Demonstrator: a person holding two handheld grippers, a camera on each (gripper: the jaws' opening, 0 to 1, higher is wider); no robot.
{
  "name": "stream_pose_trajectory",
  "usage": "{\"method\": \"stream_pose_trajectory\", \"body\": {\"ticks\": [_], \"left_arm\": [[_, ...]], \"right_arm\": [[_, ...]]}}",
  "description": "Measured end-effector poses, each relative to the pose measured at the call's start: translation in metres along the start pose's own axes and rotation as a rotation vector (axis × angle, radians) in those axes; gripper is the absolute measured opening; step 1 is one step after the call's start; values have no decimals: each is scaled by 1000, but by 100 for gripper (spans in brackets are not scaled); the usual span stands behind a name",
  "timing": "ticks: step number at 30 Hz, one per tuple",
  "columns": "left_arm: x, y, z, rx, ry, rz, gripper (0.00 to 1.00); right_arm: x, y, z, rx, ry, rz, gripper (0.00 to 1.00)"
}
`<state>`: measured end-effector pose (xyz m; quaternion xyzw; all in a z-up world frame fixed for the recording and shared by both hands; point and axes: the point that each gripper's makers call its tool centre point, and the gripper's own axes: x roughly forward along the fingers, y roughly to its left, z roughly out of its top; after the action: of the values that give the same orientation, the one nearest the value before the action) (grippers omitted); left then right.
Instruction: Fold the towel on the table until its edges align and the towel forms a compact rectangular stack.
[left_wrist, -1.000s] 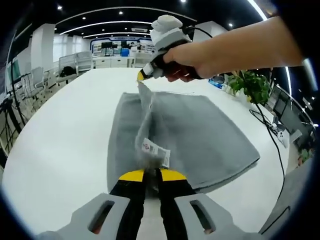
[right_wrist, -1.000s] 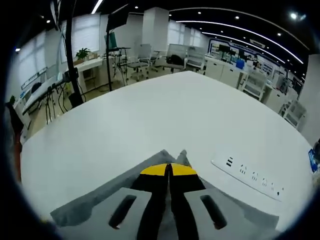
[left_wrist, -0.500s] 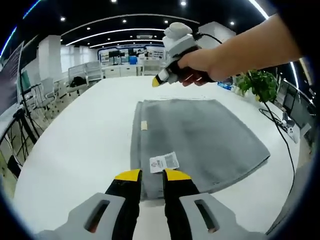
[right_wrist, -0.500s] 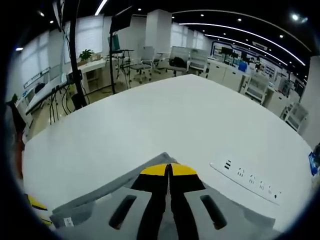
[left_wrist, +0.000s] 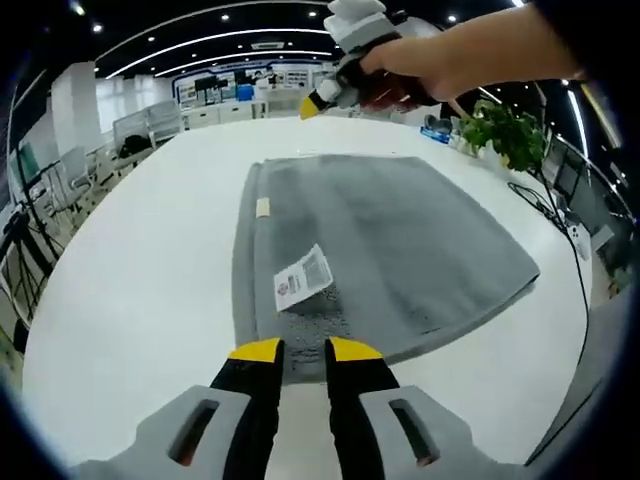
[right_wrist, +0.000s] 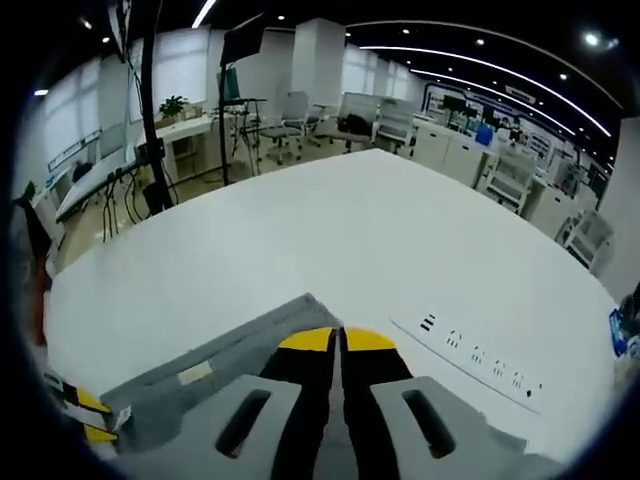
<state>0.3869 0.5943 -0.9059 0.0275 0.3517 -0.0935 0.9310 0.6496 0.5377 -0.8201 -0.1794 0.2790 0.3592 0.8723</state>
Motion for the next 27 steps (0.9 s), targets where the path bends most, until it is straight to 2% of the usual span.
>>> {"method": "stream_pose_trajectory", "body": {"ticks": [3,6,9,12,18,23,25,27], "left_arm": [[0,0,4,11,8,-2,18],[1,5,13,17,-20,3,18],[0,8,18,21,-23,7,18],[0,11,23,26,-32,9,18],[-3,11,27,33,-38,13,21],[-7,10,28,33,-42,11,23],[-8,10,30,35,-49,16,24],[-7,11,29,33,-44,16,27]], "right_arm": [[-8,-9,-8,-15,8,-4,7],[-16,-18,-17,-4,-7,-6,13],[-15,-41,-34,-6,11,-24,17],[-19,-56,-41,22,17,-28,20],[-35,-62,-44,52,1,-8,32],[-57,-64,-50,4,1,-18,37],[-62,-67,-51,26,-3,-19,40],[-68,-69,-52,36,-13,-23,47]]}}
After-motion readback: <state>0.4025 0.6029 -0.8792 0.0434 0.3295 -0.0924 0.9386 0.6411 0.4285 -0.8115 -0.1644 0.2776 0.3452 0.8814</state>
